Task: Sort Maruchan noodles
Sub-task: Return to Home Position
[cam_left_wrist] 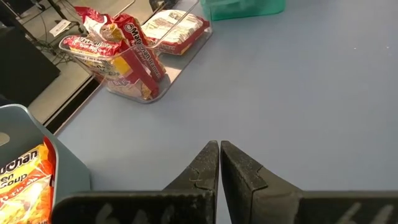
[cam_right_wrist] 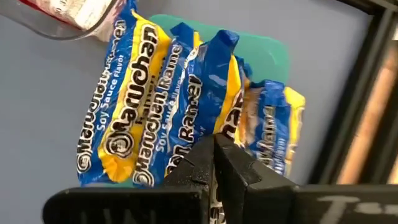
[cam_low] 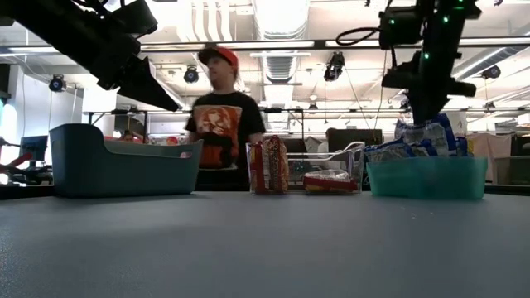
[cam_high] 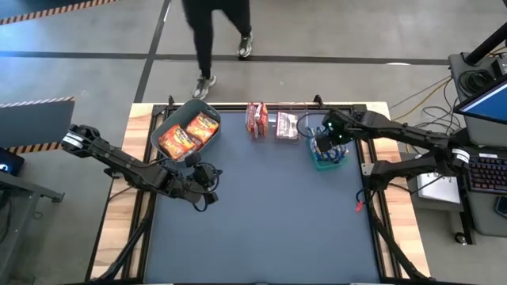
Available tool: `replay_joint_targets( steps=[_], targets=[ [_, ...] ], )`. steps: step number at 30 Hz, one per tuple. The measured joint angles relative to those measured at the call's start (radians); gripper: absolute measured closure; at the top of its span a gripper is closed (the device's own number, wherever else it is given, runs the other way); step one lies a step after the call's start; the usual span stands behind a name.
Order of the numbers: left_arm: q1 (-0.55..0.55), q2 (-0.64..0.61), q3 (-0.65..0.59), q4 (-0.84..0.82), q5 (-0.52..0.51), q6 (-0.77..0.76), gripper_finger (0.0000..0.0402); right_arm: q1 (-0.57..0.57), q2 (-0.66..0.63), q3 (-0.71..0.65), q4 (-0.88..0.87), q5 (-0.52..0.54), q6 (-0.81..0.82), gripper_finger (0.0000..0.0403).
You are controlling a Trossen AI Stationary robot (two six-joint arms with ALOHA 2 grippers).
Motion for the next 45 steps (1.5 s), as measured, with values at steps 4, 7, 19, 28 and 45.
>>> replay_joint_targets(
  steps=[4, 7, 19, 28, 45],
  targets=[
    [0.000, -0.001, 0.000, 0.000, 0.000, 0.000, 0.0402, 0.000, -0.001, -0.075, 0.089, -0.005, 0.000, 0.0394],
    [0.000, -0.001, 0.000, 0.000, 0.000, 0.000, 0.0402, 0.000, -0.003, -0.069, 0.084, -0.009, -0.007, 0.0394],
    [0.000, -0.002, 0.000, 0.000, 0.000, 0.000, 0.0402, 0.032, -0.024, 0.123, -0.022, -0.004, -0.018, 0.0394],
    [0.000, -0.002, 0.000, 0.000, 0.000, 0.000, 0.0402, 0.064, -0.024, 0.002, -0.016, -0.004, 0.053, 0.0394],
    [0.000, -0.002, 0.000, 0.001, 0.000, 0.000, 0.0402, 0.063, -0.026, -0.049, 0.027, 0.038, 0.044, 0.0394]
  ],
)
